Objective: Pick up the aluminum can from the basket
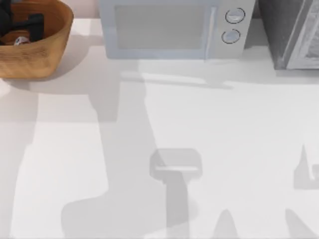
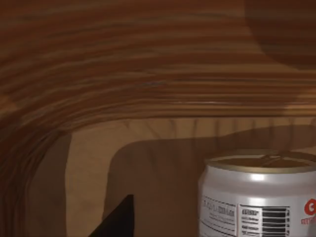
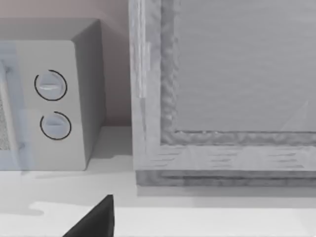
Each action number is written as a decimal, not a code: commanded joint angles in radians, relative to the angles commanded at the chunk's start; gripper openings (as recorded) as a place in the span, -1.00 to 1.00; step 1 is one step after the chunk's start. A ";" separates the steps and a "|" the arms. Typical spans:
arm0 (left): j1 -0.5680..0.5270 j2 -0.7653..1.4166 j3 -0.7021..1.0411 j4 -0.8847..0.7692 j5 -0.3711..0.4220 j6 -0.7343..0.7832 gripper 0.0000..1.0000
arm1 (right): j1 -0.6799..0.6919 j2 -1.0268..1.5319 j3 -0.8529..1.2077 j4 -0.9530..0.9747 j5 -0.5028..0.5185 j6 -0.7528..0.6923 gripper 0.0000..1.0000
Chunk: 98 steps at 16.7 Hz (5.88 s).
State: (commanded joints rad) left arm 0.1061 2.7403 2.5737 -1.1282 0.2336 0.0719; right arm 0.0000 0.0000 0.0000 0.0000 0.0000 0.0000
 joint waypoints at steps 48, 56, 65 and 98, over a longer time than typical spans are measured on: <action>-0.078 -2.084 -1.931 0.828 -0.168 -0.054 -1.00 | 0.000 0.000 0.000 0.000 0.000 0.000 1.00; -0.103 -2.686 -2.519 1.098 -0.227 -0.070 -1.00 | 0.000 0.000 0.000 0.000 0.000 0.000 1.00; -0.104 -2.736 -2.574 1.126 -0.234 -0.070 -1.00 | 0.000 0.000 0.000 0.000 0.000 0.000 1.00; -0.264 -0.591 -1.618 2.260 0.980 -0.012 -1.00 | 0.000 0.000 0.000 0.000 0.000 0.000 1.00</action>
State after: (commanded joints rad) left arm -0.1578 2.1489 0.9554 1.1318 1.2139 0.0598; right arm 0.0000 0.0000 0.0000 0.0000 0.0000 0.0000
